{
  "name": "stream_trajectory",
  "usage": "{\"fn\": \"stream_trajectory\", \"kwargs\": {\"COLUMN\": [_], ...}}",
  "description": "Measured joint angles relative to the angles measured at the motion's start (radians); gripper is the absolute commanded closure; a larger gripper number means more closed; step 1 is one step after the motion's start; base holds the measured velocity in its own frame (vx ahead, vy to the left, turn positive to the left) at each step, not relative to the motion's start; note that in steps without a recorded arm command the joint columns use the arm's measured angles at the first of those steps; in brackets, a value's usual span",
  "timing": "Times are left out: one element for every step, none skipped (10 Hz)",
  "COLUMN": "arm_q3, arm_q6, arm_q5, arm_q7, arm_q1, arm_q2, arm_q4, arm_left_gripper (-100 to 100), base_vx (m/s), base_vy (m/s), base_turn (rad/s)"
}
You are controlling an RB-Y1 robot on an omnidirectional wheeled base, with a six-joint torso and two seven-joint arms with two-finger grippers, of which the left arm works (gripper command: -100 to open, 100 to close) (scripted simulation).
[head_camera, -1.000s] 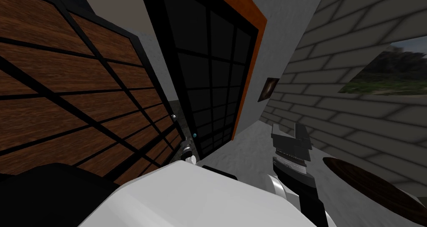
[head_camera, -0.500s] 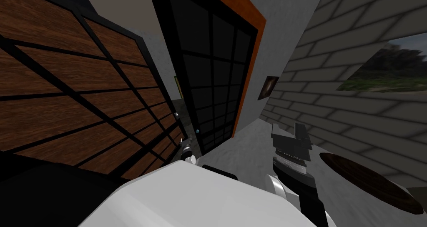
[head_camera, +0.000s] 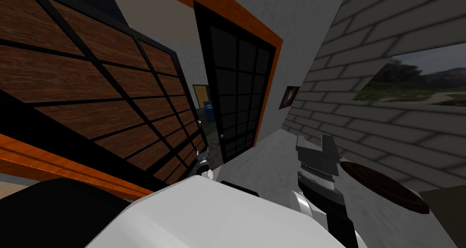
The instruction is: Push the door open
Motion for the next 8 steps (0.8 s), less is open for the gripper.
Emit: {"fn": "stream_trajectory", "kwargs": {"arm_q3": [-0.002,-0.005,-0.009,-0.013,-0.016,-0.021,-0.025,-0.028], "arm_q6": [-0.001,-0.003,-0.004,-0.007,-0.010,-0.013,-0.015,-0.018], "arm_q5": [0.000,-0.001,-0.002,-0.003,-0.003,-0.005,-0.006,-0.006], "arm_q7": [0.001,0.003,0.004,0.006,0.008,0.010,0.012,0.014], "arm_q1": [0.000,0.001,0.003,0.004,0.004,0.005,0.008,0.007], "arm_q2": [0.004,0.008,0.012,0.016,0.021,0.025,0.030,0.035], "arm_q4": [0.000,0.000,-0.002,-0.002,-0.001,-0.001,-0.004,-0.002], "arm_left_gripper": [-100,-100,-100,-100,-100,-100,-100,-100], "base_vx": [-0.224,-0.206,-0.202,-0.188,-0.172,-0.202,-0.217,-0.206], "base_vy": [0.048,0.078,0.093,0.091,0.109,0.108,0.087,0.087], "base_turn": [0.010,0.011,0.008,0.007,0.013,0.009,0.007,0.013]}}
